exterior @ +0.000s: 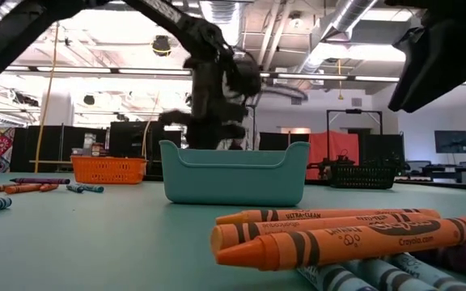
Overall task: Sort crayons
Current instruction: Put the violet crayon into the black bin
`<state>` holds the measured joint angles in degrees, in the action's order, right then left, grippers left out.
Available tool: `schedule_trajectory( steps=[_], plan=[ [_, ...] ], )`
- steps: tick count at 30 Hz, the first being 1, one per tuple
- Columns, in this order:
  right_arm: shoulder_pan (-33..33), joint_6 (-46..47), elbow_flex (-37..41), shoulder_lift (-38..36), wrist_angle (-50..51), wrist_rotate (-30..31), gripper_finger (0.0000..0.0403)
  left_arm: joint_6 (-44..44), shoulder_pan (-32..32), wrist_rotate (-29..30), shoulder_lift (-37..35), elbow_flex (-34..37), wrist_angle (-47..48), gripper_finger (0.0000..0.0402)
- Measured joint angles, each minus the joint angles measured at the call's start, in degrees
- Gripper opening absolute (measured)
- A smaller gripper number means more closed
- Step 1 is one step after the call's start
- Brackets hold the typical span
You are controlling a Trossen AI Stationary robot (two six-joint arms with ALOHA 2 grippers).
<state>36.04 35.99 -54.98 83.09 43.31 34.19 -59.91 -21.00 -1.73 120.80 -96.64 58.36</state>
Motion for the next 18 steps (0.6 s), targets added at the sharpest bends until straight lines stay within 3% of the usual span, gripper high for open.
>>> schedule_trajectory(
  steps=[9,18],
  plan=[
    [-6.02,0.00,0.00,0.00,4.47,9.52,0.0161,3.24,1.88,-3.99,-11.56,0.00,0.41,0.0000],
    [-11.89,-3.27,0.02,-4.41,3.23,19.81,0.0161,7.84,2.52,-15.25,-22.74,0.07,-3.05,0.0000]
  ],
)
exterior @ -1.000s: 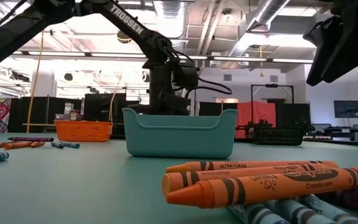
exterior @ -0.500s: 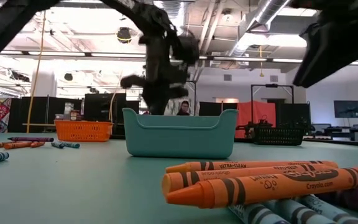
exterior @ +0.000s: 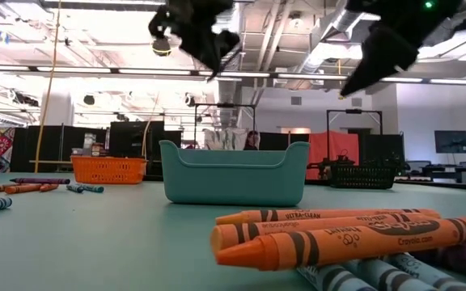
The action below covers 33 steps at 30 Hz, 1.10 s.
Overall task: Sort crayons
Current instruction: Put the violet crayon into the black bin
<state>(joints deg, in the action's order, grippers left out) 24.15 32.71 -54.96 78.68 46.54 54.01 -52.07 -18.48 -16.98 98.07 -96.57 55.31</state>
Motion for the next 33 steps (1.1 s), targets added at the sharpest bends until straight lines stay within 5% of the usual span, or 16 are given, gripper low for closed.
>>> schedule_trajectory(
  steps=[8,18,26,33],
  plan=[
    [-1.95,-18.58,0.00,-8.59,-15.32,1.58,0.0161,1.92,0.87,-11.95,-2.32,0.02,-6.55,0.0000],
    [-4.14,-42.35,0.00,-16.84,-37.95,-11.24,0.0161,3.73,1.12,-22.99,-2.41,2.62,-22.59,0.0000],
    [-8.96,-50.49,-0.04,-17.34,-45.71,-25.23,0.0161,5.49,3.03,-24.80,-2.41,3.15,-32.43,0.0000],
    [-11.27,-54.67,-0.09,-15.34,-51.44,-31.75,0.0161,6.27,3.94,-24.76,-2.41,3.15,-35.34,0.0000]
  ],
)
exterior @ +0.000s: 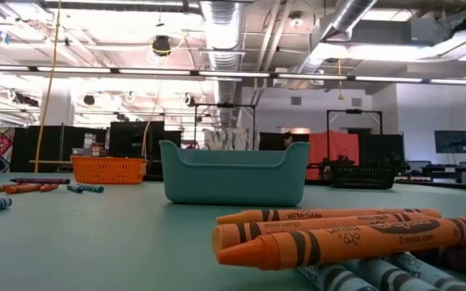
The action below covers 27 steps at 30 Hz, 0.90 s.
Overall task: Sort crayons
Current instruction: Put the violet crayon into the black bin
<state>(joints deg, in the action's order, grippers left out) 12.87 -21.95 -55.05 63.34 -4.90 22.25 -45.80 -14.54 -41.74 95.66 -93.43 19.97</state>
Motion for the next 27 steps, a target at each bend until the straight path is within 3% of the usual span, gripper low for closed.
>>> schedule_trajectory(
  steps=[12,27],
  plan=[
    [1.54,5.31,0.07,0.71,8.15,-1.28,0.0161,-1.68,0.46,1.07,0.00,0.00,7.92,0.0000],
    [1.80,-0.45,0.09,3.95,-2.07,-4.86,0.0161,-1.82,3.22,2.72,1.30,-0.02,3.83,0.0000]
  ],
)
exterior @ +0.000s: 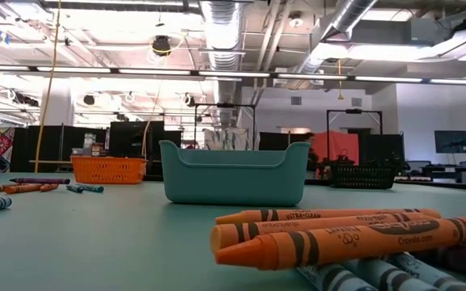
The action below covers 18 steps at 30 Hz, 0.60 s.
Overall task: Sort crayons
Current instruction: Put the violet crayon into the black bin
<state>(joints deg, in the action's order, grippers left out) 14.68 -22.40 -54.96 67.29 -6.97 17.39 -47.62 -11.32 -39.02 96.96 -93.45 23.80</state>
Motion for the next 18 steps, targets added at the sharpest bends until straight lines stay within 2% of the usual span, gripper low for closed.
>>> schedule_trajectory(
  steps=[8,18],
  plan=[
    [-0.20,-1.48,0.05,2.83,-3.29,-0.88,0.0156,-0.06,0.52,-0.61,2.59,-0.02,-1.72,0.0000],
    [-0.96,-1.50,-0.02,2.83,-0.76,0.50,0.0106,-1.00,0.46,-0.66,2.44,-0.04,-1.59,0.0000]
  ],
)
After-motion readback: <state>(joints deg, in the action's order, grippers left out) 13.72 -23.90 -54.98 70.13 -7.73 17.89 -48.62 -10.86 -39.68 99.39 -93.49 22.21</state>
